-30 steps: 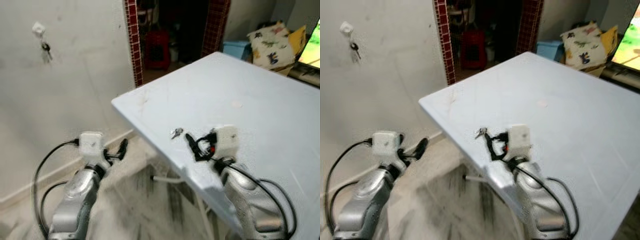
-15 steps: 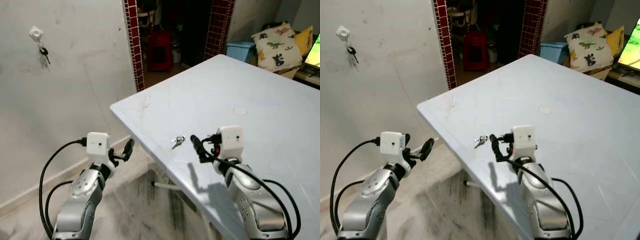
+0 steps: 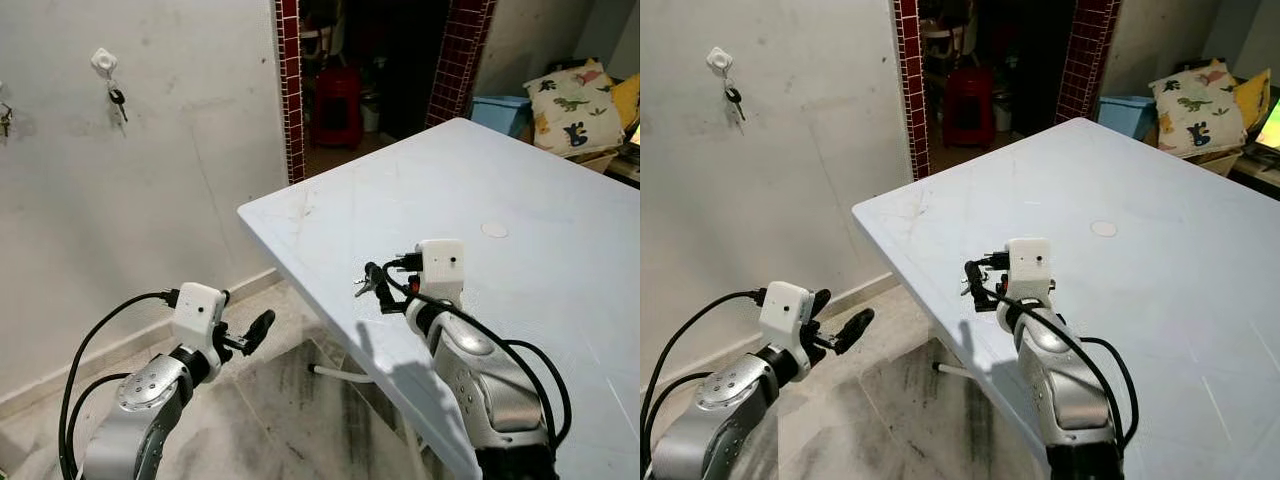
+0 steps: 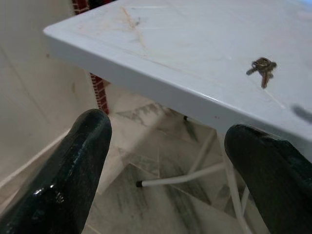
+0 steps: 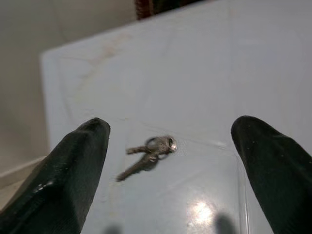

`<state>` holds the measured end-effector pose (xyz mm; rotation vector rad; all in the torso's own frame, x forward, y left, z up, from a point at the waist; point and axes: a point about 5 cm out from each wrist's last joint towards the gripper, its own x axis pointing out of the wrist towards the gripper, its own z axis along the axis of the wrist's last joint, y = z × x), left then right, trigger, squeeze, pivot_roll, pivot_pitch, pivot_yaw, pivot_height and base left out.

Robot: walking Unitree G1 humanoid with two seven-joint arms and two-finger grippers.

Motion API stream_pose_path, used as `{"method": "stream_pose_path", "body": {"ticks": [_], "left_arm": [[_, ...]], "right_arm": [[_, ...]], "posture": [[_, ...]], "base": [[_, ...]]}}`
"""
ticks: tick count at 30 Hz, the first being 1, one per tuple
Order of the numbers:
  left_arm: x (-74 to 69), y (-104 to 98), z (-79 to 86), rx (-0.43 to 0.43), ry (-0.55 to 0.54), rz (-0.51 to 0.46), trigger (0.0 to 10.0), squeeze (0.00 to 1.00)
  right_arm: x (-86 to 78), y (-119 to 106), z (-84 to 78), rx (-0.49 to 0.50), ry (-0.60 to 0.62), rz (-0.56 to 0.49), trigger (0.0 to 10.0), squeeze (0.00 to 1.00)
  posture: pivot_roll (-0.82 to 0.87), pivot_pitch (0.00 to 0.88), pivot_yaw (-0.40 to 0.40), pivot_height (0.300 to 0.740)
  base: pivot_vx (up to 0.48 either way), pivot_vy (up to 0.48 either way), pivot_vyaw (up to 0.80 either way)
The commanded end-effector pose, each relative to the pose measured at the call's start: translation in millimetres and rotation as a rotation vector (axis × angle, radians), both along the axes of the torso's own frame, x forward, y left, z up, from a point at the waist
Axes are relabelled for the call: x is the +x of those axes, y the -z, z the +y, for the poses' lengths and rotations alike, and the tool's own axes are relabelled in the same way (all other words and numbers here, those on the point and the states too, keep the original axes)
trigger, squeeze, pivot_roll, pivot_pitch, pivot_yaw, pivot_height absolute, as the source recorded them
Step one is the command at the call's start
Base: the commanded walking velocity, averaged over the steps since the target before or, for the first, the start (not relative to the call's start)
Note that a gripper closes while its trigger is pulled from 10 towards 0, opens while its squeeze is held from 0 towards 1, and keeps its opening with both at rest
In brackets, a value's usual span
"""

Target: Hang keys on a hook

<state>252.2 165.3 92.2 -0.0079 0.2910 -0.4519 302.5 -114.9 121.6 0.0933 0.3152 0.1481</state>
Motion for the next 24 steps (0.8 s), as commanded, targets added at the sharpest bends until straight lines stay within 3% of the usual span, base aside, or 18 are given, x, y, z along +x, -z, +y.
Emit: {"method": "stream_pose_path", "body": {"ticks": [1,9,24], "left_arm": [[-3.8,-5.8,-2.6,-0.008,0.056,0.0,10.0,0.0],[-14.8,-9.9,-14.9,0.002,0.203,0.018,10.0,0.0],[-21.4,-14.0,-21.1,-0.011,0.227,0.024,10.0,0.0]], "right_arm": [[6.8,0.3,4.1,0.015,0.021,0.027,10.0,0.0],[22.2,8.0,29.3,-0.006,-0.037,0.063,10.0,0.0],[23.2,36.9,41.3,-0.145,-0.033,0.153,10.0,0.0]], "posture": [[0.07,0.014,0.02,0.74],[0.08,0.025,0.019,0.74],[0.1,0.031,-0.002,0.74]], "base": [[0.0,0.0,0.0],[0.0,0.0,0.0],[0.0,0.0,0.0]]}}
